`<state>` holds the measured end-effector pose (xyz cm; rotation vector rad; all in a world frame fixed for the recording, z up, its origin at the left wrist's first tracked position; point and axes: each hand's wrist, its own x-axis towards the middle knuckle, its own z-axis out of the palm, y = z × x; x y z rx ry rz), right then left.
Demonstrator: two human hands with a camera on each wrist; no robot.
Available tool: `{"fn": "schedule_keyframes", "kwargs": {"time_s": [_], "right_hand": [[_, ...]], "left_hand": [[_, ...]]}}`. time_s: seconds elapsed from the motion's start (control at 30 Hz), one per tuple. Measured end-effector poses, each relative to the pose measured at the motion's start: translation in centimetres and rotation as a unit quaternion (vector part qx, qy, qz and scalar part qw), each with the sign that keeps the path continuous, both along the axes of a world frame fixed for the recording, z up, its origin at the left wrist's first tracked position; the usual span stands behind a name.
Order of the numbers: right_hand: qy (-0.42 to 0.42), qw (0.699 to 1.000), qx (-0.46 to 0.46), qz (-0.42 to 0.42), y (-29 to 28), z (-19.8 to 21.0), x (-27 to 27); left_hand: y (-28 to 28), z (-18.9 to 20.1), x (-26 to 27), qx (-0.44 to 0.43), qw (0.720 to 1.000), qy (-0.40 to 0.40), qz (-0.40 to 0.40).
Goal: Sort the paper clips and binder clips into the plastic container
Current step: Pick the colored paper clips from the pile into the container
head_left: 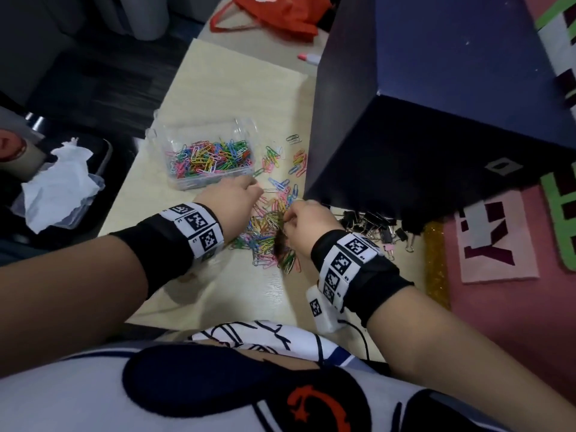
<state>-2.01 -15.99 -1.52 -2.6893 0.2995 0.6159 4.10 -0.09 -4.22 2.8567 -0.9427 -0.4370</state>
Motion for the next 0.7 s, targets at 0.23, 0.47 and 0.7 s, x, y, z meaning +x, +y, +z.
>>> {"fn": "schedule_keyframes", "kwargs": {"time_s": [0.23,0.47,0.7], "right_hand": [[-0.076,0.996,0.037,0.002,1.8,-0.4,3.0],[-0.083,0.995,0.009,-0.053,2.8,-1.8,9.5],[-0.023,0.994,-0.091,-0.055,2.0,-3.4,14.2]], "left_hand": [[3.1,-0.7,1.3,0.06,0.997,-0.008,-0.043],[5.8,-0.8,1.2,0.057,0.998,0.024,-0.01],[8.1,-0.4,1.2,0.089,0.995,0.048,-0.021]]}}
